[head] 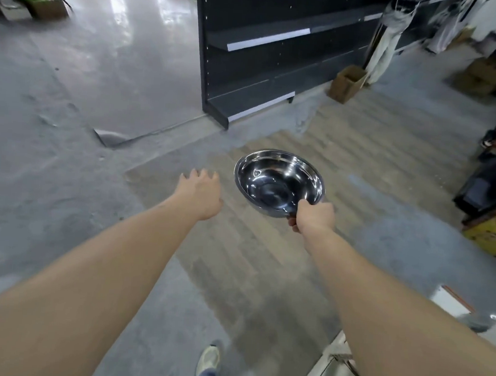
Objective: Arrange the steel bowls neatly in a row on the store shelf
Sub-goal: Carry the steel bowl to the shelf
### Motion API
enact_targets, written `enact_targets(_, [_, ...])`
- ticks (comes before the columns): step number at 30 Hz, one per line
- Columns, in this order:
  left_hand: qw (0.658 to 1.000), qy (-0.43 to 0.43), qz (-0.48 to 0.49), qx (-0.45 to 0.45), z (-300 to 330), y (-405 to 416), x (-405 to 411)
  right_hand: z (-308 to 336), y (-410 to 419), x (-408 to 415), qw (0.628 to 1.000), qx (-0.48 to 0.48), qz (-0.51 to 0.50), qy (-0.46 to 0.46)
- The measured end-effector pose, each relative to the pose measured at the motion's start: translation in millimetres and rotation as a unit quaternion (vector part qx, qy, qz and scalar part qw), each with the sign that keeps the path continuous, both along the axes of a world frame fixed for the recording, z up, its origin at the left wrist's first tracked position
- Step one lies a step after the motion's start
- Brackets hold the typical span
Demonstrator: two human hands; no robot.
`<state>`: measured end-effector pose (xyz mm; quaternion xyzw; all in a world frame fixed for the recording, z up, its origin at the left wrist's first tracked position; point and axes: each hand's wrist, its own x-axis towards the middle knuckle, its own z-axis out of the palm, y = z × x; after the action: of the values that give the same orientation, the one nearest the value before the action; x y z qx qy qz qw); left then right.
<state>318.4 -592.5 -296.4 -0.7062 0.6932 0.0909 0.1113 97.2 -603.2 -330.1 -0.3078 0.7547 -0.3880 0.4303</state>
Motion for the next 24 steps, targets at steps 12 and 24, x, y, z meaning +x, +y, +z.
enact_targets(12, [0.999,-0.004,-0.036,-0.013,34,-214,-9,23,-211,-1,0.999,-0.025,-0.023,0.0])
enact_targets(24, [0.999,0.016,-0.017,-0.041,47,-452,-51,48,-470,-48,0.999,-0.051,0.008,-0.003])
